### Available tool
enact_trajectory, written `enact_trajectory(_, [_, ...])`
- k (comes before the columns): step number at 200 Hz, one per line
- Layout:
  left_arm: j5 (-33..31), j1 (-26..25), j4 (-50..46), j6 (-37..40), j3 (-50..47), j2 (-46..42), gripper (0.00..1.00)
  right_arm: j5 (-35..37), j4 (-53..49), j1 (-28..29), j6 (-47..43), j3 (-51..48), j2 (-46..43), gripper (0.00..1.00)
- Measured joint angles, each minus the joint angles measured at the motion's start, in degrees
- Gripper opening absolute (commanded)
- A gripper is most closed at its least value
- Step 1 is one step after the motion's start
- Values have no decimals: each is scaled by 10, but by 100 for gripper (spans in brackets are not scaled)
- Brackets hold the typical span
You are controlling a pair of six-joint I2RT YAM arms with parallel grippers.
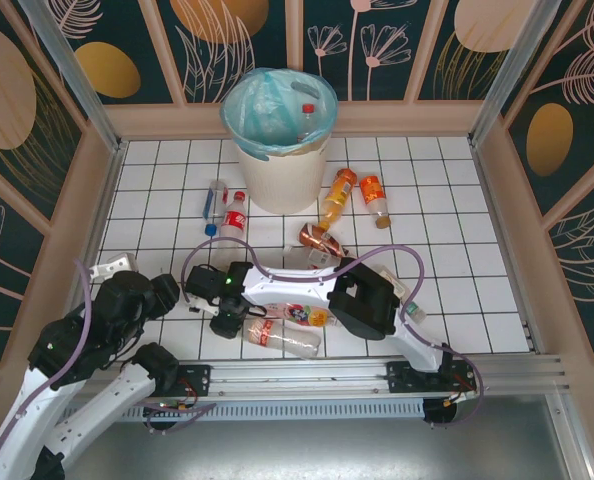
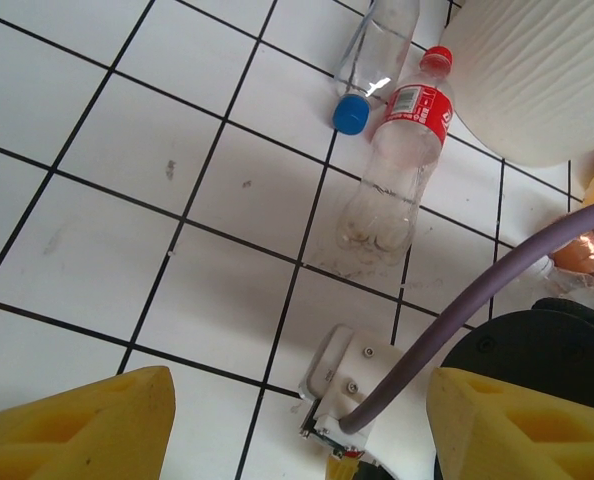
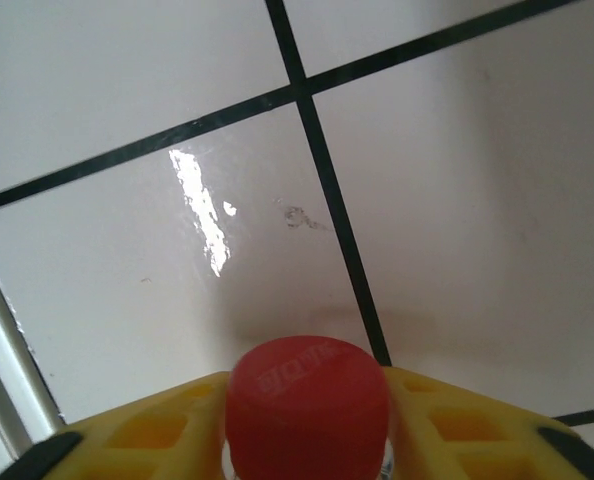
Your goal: Put the plastic bottles in the bin
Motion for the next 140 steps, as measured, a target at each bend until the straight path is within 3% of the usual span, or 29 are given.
enact_trajectory(69, [-13,0,-2,24,80,18,68,-44,-11,-3,4,7,-21,21])
enact_trajectory(103, [-15,0,11,51,136,44,66,-81,-13,-20,26,10,-86,12])
enact_trajectory(140, [-12,0,64,89,205,98,63,-127,-14,-62,48,17,-174,10])
